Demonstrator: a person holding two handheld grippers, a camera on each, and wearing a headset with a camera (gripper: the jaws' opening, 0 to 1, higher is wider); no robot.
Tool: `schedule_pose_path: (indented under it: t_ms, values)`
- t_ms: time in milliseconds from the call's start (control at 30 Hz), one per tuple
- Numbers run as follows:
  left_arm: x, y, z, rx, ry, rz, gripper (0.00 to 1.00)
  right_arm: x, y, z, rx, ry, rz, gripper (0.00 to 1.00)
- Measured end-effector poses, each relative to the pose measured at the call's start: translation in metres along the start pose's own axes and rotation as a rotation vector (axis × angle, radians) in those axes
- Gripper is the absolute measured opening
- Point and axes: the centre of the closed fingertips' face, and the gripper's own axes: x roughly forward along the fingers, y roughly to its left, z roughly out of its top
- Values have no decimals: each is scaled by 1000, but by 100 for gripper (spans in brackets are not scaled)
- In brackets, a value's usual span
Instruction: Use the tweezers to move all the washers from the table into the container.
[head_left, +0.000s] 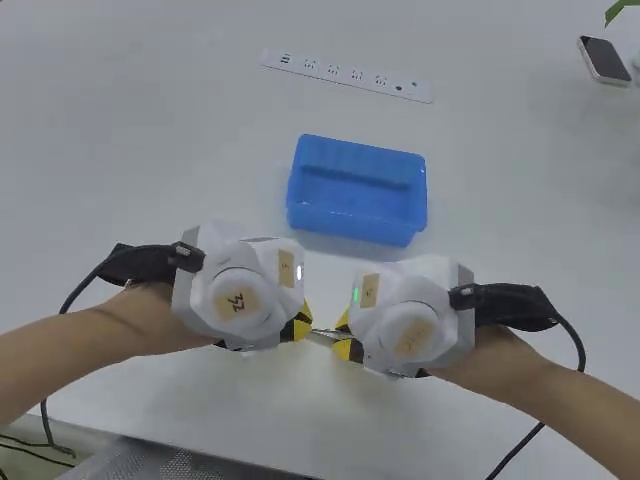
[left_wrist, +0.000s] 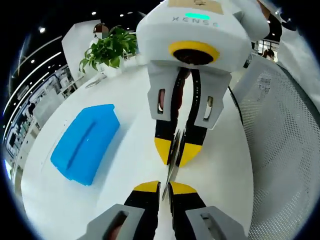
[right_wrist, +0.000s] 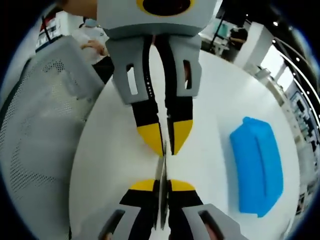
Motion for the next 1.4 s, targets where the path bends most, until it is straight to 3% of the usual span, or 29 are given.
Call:
schedule_pose_path:
  t_ms: [67,100,167,200,333,400,500,667,800,933,1033,1233,1400]
  values:
    - [1,-1,-4,-27,-3,3,7,0,2,1,17,-2,10,7]
    - [1,-1,-5,-36,-5,7,10,0,6,0,61,-1,19,8]
    - [-2,-3,-5,-60,-2,14,15,-4,5,2,86,-19,-1,12]
    - [-6,-2,-1,-84,-26,39,18,-8,3,2,103,-29,-19,13]
    - [-21,-1,5,-238,-76,94,34,-34,-3,3,334,-124,-92,23]
    - [-32,2,10,-314,-116,141,43,-47,-4,0,408,-161,-118,25]
    - [-51,1,21,-463,-206,206,55,-71,-4,-3,550,-241,-179,32]
    - [-79,1,25,-618,-277,313,72,-97,-6,-12,626,-278,-279,42]
    - [-100,5,24,-678,-310,392,85,-121,-10,-14,737,-363,-354,50]
    - [-120,9,21,-767,-363,488,98,-143,-14,-25,787,-391,-459,60]
    - [-133,13,15,-772,-367,573,99,-154,-13,-34,800,-392,-515,68]
    - [-145,5,10,-756,-328,643,99,-168,-3,-49,867,-417,-575,76]
    - [-153,4,12,-732,-325,702,99,-171,-2,-60,904,-412,-636,89]
